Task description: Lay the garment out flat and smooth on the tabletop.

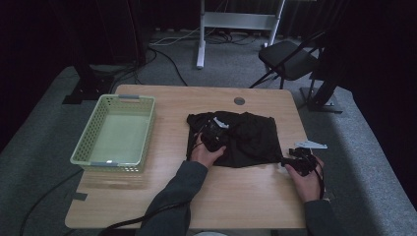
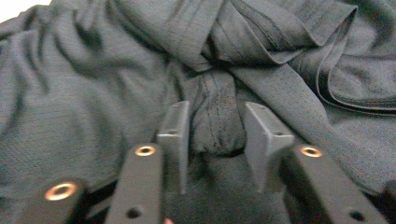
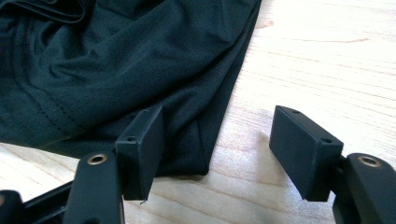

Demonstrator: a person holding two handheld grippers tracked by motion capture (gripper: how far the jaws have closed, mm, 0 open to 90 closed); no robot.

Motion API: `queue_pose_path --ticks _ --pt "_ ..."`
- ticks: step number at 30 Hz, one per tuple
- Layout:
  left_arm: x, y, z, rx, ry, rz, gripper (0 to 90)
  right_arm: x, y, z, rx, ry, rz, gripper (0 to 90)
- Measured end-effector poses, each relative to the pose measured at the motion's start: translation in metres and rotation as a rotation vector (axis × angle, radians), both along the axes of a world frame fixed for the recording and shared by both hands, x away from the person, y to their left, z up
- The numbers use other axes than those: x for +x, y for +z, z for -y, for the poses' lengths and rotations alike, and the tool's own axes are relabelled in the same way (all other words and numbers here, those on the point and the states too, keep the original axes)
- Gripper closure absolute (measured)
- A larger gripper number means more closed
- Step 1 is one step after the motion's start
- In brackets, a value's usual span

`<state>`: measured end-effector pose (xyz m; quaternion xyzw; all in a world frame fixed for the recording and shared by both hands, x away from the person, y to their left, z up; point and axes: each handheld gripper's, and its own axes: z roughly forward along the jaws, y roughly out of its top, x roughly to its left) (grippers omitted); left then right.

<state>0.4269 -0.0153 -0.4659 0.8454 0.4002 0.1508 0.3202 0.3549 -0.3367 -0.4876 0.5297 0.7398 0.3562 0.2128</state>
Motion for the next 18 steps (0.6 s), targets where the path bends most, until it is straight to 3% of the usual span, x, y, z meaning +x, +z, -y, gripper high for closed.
queue_pose_path --ticks 6,18 --pt "-0.0009 0.0048 -0.0049 -0.001 0.007 0.009 81.2 0.0000 0.0000 0.0000 -0.001 0.000 0.000 34.8" --pt "-0.0042 0.0060 -0.0077 -0.002 -0.003 0.012 84.5 0.0000 0.0000 0.0000 0.000 0.000 -0.001 34.6"
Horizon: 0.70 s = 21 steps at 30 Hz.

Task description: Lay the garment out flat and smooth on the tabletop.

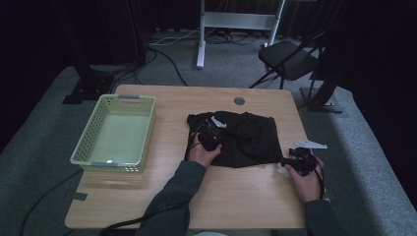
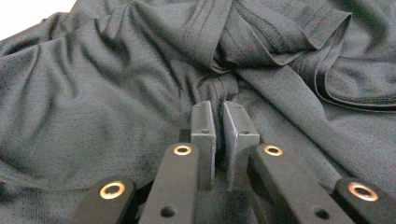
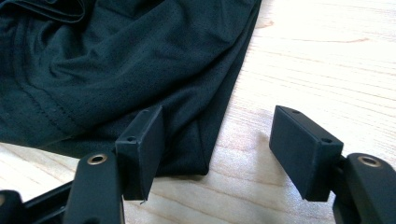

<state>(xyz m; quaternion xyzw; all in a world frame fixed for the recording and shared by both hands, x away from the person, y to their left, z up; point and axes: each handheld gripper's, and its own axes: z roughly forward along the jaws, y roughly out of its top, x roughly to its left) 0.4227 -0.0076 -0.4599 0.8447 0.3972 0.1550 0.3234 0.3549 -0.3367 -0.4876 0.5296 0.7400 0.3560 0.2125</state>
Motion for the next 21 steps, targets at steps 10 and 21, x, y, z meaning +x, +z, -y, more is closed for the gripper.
queue_pose_path --ticks 10,21 --pt "-0.006 0.009 -0.012 -0.039 0.015 0.014 84.7 0.000 0.000 0.001 0.014 0.005 -0.002 33.1" --pt "-0.014 0.021 -0.031 -0.093 0.049 0.036 84.7 -0.008 0.007 -0.001 0.023 0.002 0.056 48.3"
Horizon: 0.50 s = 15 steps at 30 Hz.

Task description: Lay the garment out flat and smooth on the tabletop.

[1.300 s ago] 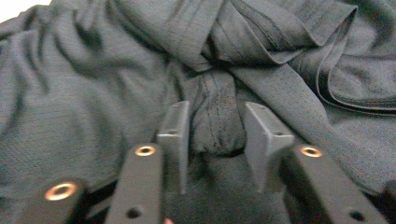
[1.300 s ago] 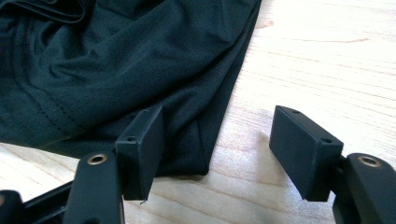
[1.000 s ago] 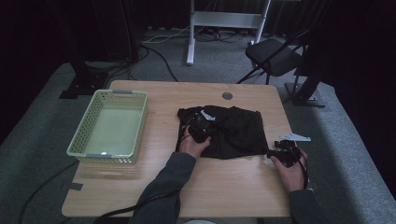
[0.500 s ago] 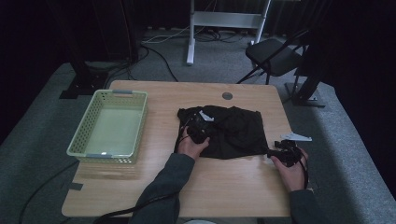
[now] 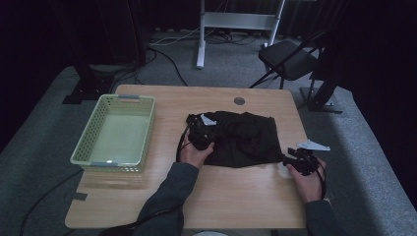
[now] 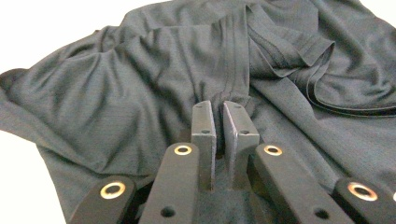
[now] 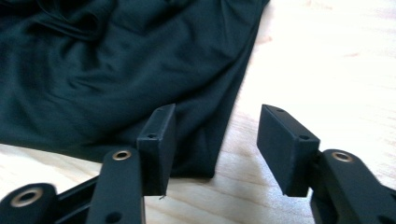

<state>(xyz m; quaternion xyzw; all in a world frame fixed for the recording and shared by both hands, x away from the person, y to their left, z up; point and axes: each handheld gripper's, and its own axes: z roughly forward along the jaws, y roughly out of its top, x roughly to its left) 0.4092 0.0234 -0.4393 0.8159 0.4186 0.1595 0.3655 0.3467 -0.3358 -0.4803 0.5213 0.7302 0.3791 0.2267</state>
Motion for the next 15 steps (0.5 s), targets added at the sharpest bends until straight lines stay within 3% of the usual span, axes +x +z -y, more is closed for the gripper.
queue_pose_path --ticks 3,8,15 --pt "-0.002 0.001 -0.003 -0.001 0.003 0.006 84.6 -0.011 0.012 -0.008 0.030 0.049 0.028 52.7" --pt "-0.005 0.002 -0.010 -0.002 0.014 0.009 84.6 -0.023 0.017 -0.022 0.043 0.107 0.029 53.0" --pt "-0.006 0.003 -0.018 -0.008 0.027 0.014 84.5 -0.032 0.013 -0.028 0.046 0.119 -0.001 57.0"
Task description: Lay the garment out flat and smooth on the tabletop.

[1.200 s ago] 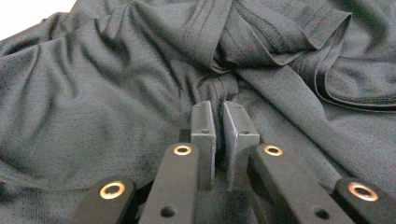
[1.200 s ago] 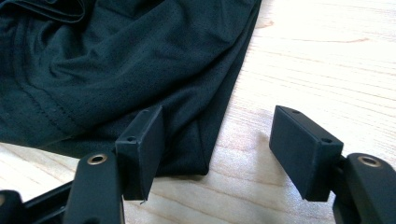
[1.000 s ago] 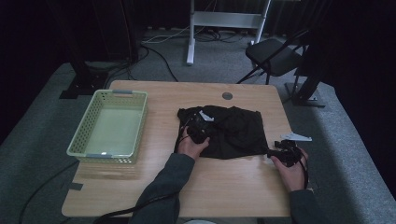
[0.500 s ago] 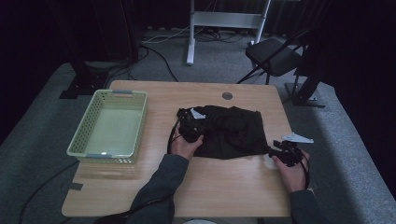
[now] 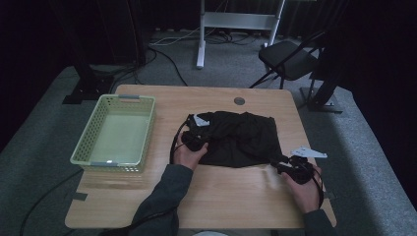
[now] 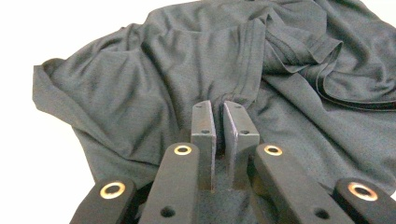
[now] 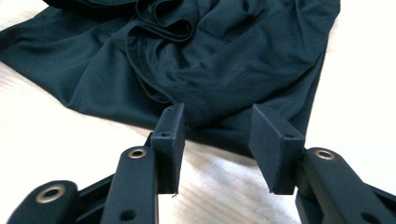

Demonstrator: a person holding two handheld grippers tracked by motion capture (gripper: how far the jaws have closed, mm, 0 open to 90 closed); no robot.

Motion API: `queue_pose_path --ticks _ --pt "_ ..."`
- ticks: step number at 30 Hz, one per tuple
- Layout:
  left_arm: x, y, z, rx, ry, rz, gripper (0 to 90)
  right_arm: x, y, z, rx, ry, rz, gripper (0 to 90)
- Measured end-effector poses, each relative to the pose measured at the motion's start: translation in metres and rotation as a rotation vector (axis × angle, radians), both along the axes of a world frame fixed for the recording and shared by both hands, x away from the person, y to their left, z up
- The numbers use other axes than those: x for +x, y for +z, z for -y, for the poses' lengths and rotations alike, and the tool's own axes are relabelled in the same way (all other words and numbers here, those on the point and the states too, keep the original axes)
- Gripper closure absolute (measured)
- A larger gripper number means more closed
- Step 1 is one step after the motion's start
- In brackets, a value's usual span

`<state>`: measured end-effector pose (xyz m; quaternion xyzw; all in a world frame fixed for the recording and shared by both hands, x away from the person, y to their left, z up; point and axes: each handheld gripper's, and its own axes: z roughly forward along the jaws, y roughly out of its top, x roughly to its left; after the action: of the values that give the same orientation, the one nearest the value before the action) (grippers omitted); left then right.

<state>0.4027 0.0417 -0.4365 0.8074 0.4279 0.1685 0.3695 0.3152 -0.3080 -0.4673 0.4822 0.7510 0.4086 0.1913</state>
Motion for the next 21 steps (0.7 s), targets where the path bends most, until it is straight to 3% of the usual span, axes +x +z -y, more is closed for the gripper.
queue_pose_path --ticks 4,9,17,21 --pt "0.000 -0.001 -0.002 -0.007 0.007 -0.006 84.5 0.006 -0.005 -0.004 -0.035 -0.002 -0.019 63.2" --pt "0.000 -0.001 -0.004 -0.009 0.009 -0.003 84.4 0.018 -0.007 -0.009 -0.022 -0.004 -0.029 63.6" --pt "0.000 -0.003 -0.008 -0.013 0.015 -0.006 84.2 0.037 -0.008 -0.022 0.027 0.014 -0.064 56.3" --pt "-0.001 -0.004 -0.009 -0.011 0.017 -0.006 84.3 0.039 -0.011 -0.028 0.020 0.029 -0.077 51.7"
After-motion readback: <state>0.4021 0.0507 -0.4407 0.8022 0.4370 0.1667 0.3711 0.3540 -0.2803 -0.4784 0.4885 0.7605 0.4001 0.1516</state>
